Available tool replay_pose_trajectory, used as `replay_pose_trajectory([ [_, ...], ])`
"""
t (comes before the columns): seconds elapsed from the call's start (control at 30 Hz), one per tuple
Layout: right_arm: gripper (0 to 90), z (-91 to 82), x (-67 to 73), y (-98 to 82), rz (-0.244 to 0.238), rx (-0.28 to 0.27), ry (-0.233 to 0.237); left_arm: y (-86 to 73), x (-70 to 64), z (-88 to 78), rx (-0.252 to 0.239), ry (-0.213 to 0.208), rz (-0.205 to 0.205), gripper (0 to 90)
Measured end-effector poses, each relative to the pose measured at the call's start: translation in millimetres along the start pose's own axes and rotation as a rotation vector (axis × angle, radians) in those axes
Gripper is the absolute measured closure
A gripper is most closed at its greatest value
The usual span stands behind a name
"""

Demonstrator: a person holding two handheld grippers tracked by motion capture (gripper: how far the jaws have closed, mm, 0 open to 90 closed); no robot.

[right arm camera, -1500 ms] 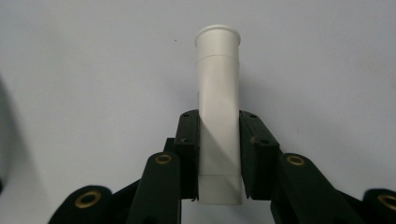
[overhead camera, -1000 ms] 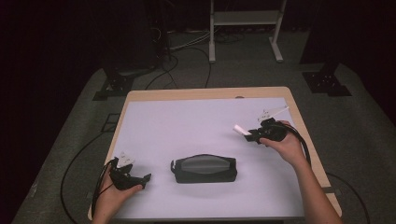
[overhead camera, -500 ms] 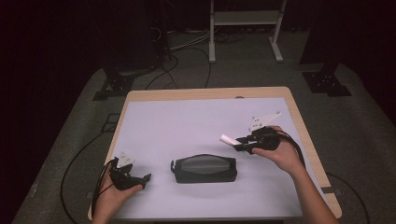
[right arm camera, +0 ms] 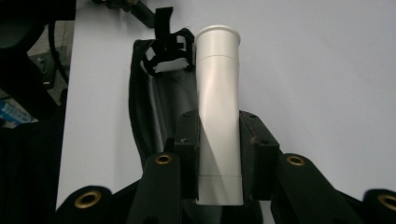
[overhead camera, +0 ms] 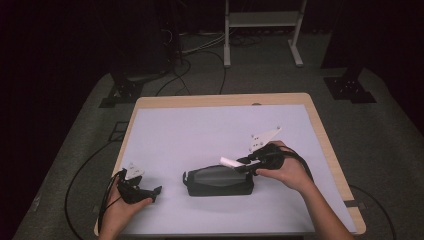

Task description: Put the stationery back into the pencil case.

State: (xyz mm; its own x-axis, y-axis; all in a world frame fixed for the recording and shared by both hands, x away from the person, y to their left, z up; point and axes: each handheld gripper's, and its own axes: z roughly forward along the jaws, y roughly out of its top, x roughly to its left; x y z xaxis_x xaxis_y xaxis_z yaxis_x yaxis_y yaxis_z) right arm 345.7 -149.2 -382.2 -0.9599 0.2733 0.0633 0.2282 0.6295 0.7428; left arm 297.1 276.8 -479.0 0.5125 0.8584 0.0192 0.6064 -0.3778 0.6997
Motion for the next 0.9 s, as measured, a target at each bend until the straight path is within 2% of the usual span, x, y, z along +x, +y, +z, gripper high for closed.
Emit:
replay_pose_trajectory([
  [0.27,69.8,19.9,7.7,7.2,-0.029,0.033,0.043,0.0,0.0,0.0,0.0,0.0,0.0,0.0],
  [0.53,69.7,35.8,11.3,9.1,-0.052,0.075,0.041,0.0,0.0,0.0,0.0,0.0,0.0,0.0],
  [0.9,69.4,49.0,14.4,7.9,-0.066,0.099,0.04,0.0,0.1,0.0,0.001,0.001,0.002,0.0],
])
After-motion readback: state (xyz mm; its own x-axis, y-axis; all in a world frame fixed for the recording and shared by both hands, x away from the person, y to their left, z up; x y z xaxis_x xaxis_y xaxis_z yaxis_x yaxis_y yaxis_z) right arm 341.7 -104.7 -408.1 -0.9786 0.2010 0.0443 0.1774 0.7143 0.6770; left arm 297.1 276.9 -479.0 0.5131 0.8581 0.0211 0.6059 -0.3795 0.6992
